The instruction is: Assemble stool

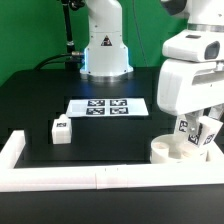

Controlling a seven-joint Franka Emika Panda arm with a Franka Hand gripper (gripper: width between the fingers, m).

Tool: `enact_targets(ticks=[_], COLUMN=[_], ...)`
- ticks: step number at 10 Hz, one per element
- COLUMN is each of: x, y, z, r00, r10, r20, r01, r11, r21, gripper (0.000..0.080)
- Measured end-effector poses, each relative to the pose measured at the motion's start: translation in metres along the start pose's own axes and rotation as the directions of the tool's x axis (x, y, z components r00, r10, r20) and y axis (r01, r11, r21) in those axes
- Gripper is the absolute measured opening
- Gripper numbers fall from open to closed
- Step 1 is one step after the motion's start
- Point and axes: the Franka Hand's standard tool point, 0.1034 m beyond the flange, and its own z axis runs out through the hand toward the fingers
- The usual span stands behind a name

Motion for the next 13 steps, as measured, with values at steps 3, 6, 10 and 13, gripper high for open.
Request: enact_targets(ticks=[3,6,10,13], x=[0.001,0.000,-0.005,-0.007], y=[0.007,0.009,0.010,0.011], z=[0.002,0.005,0.005,0.006], r00=[0.945,0.712,0.417,0.235], r10=[0.328,0.702,0.907,0.969], r20=[-0.004,0.009,0.063,0.073], r01=[-0.328,-0.702,-0.909,-0.972], r11=[0.945,0.711,0.415,0.233], r21=[0.008,0.035,0.047,0.032], gripper=[0.0335,0.0336,0.0337,0.0336])
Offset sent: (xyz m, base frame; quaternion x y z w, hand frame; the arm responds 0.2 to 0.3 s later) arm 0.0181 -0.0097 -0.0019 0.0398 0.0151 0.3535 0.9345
